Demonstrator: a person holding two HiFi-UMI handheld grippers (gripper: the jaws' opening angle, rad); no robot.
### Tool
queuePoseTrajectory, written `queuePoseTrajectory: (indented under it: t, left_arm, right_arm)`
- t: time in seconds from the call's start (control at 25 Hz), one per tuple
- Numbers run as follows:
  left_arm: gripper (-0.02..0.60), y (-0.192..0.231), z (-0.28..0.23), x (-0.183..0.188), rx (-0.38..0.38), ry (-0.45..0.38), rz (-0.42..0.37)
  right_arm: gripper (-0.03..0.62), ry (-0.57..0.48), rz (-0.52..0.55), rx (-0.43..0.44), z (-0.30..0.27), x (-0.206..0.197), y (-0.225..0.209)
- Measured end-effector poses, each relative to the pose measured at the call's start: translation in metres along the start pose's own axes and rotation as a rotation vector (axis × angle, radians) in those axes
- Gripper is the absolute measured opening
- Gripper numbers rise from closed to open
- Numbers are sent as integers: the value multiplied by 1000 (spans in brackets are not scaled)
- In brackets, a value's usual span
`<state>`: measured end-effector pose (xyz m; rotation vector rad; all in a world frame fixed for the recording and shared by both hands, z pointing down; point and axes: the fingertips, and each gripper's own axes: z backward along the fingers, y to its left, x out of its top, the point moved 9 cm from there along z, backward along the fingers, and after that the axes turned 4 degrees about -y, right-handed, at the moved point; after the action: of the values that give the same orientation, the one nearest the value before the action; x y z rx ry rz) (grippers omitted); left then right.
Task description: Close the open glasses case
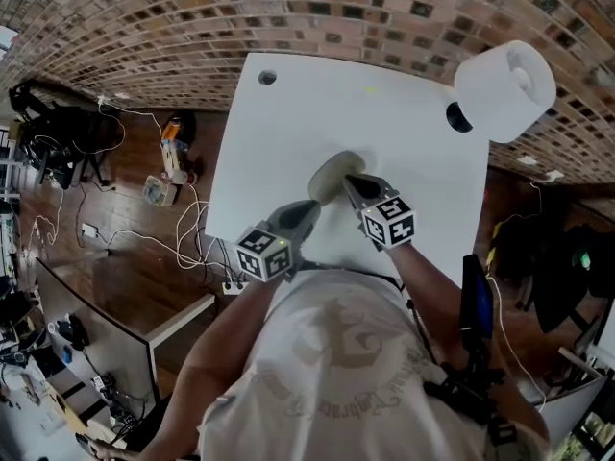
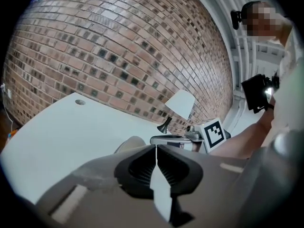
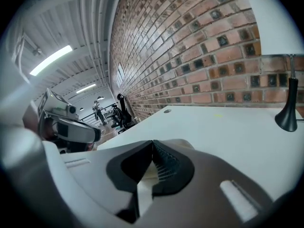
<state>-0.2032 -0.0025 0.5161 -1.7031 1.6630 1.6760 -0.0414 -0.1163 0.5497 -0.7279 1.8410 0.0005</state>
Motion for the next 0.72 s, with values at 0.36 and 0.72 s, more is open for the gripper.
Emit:
queuePoseTrajectory:
  t: [0.36, 0.72]
  left_arm:
    - [5, -31, -3, -10, -7, -28, -85]
    - [5, -56, -11, -17, -31, -59, -134]
  right_arm:
    - [9, -55, 28, 27, 65, -1, 11]
    - [8, -109, 38, 36, 122, -9, 15]
